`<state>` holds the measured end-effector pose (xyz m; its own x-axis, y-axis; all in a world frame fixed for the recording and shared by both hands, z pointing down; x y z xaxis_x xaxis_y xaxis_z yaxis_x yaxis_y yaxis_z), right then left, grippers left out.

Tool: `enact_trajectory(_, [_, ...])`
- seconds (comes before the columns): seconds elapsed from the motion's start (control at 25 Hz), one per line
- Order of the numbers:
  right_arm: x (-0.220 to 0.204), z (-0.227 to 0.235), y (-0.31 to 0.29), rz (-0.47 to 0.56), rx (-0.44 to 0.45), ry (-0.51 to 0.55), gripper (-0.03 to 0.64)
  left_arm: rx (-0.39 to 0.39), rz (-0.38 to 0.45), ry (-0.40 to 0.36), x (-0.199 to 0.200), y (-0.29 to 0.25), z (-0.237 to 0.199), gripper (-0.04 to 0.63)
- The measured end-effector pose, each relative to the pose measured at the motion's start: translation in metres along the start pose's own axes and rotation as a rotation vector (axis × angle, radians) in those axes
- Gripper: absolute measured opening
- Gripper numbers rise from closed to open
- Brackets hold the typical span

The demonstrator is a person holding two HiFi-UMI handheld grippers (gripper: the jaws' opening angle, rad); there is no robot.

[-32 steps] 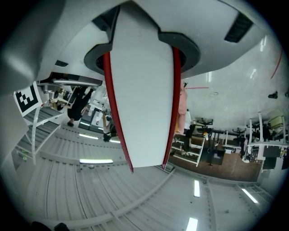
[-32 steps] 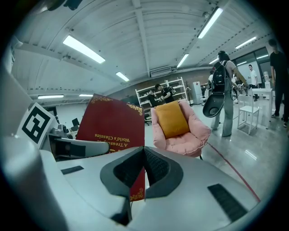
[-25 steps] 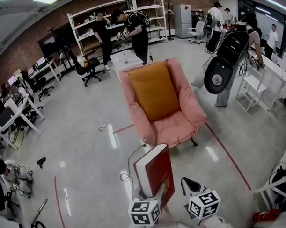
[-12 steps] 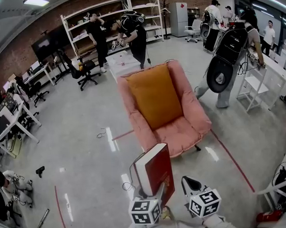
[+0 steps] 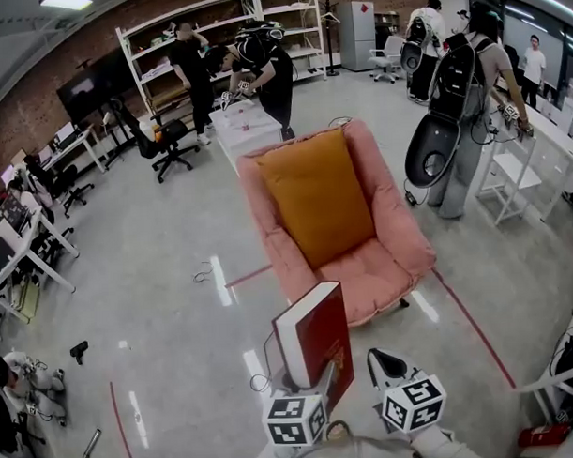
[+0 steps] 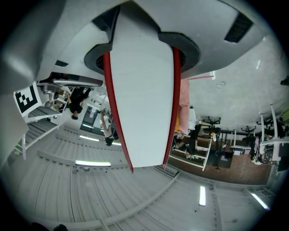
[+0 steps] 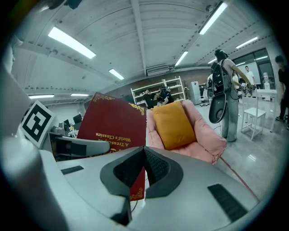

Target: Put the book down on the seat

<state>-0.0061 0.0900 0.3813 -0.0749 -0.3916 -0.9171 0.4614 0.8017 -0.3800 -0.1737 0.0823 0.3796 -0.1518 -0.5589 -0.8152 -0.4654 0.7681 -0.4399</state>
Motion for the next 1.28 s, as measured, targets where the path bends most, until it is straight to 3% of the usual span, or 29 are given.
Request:
enact_trajectory(0.68, [0.005, 0.015, -0.034, -0.065, 0.005, 0.01, 0.005, 0.028, -0.051, 0.065, 0.006, -0.031, -0.027, 0.255])
enact_trajectory(1.28, [0.05, 0.116, -0.117, -0.109, 0.056, 0.036, 0.005, 0.065, -0.123, 0.099, 0.041, -0.147, -0.025, 0.255])
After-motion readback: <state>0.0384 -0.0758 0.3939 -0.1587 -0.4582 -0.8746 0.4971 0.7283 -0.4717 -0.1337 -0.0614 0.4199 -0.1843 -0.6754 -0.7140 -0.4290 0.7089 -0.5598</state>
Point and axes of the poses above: the fingertips, and each gripper's own axes: y backward along the fingers, z to its right, x out of its top, the point moved 6 cm from there along y, backward along the fingers, and after that the axes turned 7 degrees about y, right-handed, at the moved point
